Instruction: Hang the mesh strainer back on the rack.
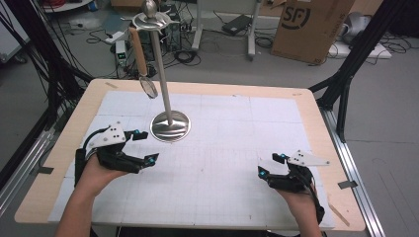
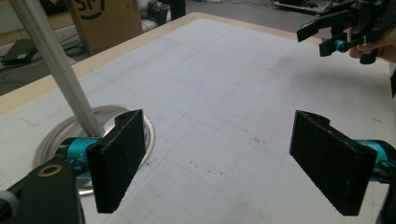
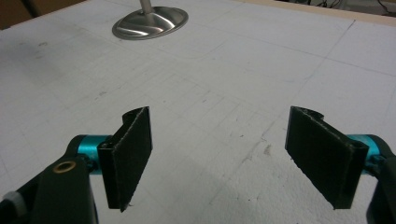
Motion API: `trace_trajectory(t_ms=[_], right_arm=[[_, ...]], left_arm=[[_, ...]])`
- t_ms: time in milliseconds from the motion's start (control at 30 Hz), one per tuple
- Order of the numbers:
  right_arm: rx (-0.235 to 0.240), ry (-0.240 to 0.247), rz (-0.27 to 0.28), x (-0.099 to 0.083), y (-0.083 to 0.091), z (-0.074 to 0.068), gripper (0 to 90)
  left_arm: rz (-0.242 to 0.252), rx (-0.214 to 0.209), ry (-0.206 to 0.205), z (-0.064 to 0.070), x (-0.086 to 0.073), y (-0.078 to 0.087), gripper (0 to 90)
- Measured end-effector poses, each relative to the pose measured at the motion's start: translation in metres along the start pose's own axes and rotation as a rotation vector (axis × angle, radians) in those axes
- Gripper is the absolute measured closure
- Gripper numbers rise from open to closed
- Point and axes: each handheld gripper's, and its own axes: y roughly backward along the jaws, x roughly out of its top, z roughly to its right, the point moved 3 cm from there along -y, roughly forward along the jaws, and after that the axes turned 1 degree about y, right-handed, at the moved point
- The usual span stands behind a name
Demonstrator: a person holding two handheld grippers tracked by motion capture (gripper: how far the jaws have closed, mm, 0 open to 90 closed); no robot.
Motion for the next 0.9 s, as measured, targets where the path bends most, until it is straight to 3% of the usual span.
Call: trace_trajectory(t_ms=[200,333,400,567,767,900], right_arm=[[0.005,0.002,-0.005,-0.001,-0.002,-0.001,22.1],[0.010,0.010,-0.013,0.000,-0.004,-0.003,22.1],[0.015,0.014,-0.013,0.000,-0.005,-0.004,22.1],[0.022,0.022,-0.013,0.001,-0.007,-0.006,22.0],[0.035,0.015,-0.018,0.000,-0.009,-0.007,22.0],[0.042,0.024,-0.036,-0.002,-0.013,-0.009,22.1]], left_arm=[[0.000,-0.013,0.030,0.003,-0.017,-0.005,18.9],[0.003,0.004,0.038,0.002,-0.022,-0.002,18.2],[-0.007,0.005,0.028,0.002,-0.025,-0.004,18.2],[-0.046,0.007,0.055,-0.001,-0.036,-0.014,18.2],[-0.075,0.032,0.054,-0.006,-0.040,-0.021,18.1],[-0.066,0.028,0.051,-0.003,-0.040,-0.022,18.1]])
